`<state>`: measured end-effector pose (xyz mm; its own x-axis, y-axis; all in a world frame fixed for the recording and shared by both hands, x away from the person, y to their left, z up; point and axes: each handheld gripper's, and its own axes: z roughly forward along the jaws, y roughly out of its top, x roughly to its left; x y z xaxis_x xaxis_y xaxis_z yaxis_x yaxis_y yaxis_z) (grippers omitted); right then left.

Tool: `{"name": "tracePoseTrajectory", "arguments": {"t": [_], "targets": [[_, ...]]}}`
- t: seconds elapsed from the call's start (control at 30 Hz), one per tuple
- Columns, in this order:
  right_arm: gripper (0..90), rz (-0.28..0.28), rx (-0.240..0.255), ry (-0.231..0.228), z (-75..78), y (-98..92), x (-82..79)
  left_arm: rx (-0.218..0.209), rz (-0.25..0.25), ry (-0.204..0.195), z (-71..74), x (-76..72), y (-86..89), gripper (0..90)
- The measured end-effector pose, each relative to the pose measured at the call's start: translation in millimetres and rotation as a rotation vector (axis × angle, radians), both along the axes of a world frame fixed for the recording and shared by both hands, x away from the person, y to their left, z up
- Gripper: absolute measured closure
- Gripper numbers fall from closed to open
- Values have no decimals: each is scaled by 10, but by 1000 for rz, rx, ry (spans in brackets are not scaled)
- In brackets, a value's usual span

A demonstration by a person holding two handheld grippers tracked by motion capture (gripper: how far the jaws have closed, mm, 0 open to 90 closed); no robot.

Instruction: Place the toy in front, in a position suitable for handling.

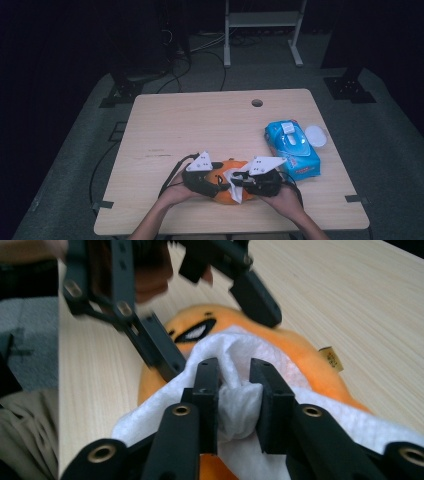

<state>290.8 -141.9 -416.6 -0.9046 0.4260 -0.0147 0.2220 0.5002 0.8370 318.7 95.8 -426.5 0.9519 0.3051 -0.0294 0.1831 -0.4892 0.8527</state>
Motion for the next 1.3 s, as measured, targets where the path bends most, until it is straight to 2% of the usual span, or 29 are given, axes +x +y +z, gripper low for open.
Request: {"name": "tracePoseTrajectory", "arguments": {"t": [0.07, 0.17, 0.2, 0.23, 0.27, 0.37, 0.53, 0.67, 0.77, 0.93, 1.03, 1.13, 1.23, 1.3], "targets": [[773, -11, -33, -28, -37, 16, -21, 16, -16, 7, 49, 2, 45, 174], [796, -18, -23, -19, -48, -8, -14, 17, -17, 20, 51, 2, 108, 147], [803, -21, -22, -16, -45, -16, -15, 30, -17, 22, 27, 2, 112, 154], [810, -23, -25, -20, -39, -17, -23, 49, -26, 4, -1, -4, 113, 190], [817, -20, -30, -27, -29, -21, -25, 52, -28, -10, -18, -7, 113, 220], [831, -26, -33, -33, -5, -58, -35, 56, -18, -17, -19, 13, 127, 297], [838, -55, -39, -18, -35, -245, -18, 21, -7, 5, -57, 49, 166, 323], [840, -88, -49, -9, -75, -369, -24, 14, 9, 3, -76, 56, 153, 351], [841, -82, -28, -11, -38, -355, -62, 6, 23, 10, -96, 73, 152, 358], [841, -26, -22, -44, -9, -198, -124, -9, 31, 26, -121, 109, 197, 358], [842, -23, -23, -33, -26, -241, -113, -16, 30, 30, -126, 121, 211, 359], [843, -59, -60, -23, -96, -365, -94, -18, 27, 29, -125, 128, 213, 359], [843, -75, -48, -6, -109, -435, -93, -17, 32, 25, -120, 124, 186, 359], [843, -51, -20, -11, -74, -387, -116, -19, 39, 27, -120, 131, 169, 358]]}}
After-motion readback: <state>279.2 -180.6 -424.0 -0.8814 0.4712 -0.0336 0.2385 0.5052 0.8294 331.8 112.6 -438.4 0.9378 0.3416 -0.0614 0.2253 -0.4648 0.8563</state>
